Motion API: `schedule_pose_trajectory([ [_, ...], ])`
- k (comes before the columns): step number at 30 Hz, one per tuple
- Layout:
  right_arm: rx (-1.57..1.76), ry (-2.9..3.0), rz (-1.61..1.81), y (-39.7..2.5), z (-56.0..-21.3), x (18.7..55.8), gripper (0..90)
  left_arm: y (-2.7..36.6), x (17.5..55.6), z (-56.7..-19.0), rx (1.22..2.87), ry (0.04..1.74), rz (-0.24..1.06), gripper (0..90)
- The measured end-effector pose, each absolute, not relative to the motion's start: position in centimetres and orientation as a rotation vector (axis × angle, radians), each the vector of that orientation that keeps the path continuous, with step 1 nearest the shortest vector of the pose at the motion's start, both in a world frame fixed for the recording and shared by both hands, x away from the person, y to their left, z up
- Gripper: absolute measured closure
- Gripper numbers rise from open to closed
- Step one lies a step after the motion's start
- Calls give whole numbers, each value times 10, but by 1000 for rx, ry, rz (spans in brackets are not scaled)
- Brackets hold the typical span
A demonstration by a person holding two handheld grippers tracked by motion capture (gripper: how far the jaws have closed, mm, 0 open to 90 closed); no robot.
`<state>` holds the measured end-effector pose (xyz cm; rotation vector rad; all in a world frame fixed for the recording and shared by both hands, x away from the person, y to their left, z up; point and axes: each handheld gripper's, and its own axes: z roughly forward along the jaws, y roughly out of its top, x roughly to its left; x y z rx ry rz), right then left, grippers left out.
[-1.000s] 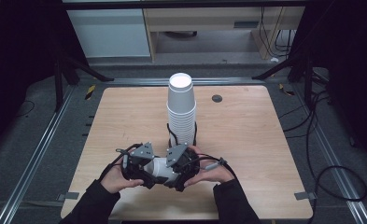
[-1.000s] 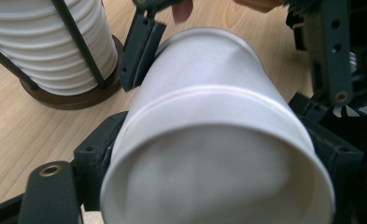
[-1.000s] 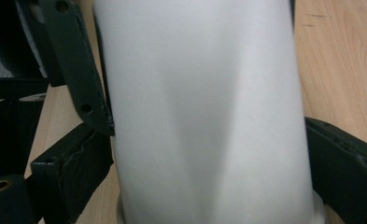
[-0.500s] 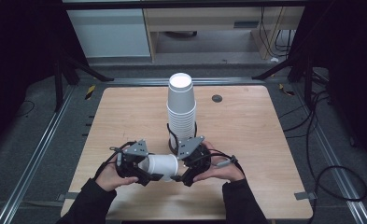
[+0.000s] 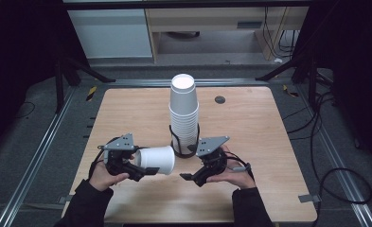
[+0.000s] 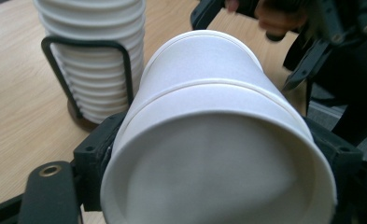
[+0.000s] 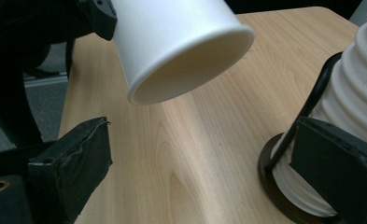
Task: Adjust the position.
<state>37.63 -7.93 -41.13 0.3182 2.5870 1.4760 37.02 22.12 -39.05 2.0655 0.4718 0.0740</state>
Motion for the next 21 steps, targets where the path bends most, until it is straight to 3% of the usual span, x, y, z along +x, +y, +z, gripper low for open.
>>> schedule_pose_trajectory([
  [21, 321, 2590, 1715, -66, -435, 368, 42, 195, 360, -388, 2054, 326, 0, 198],
])
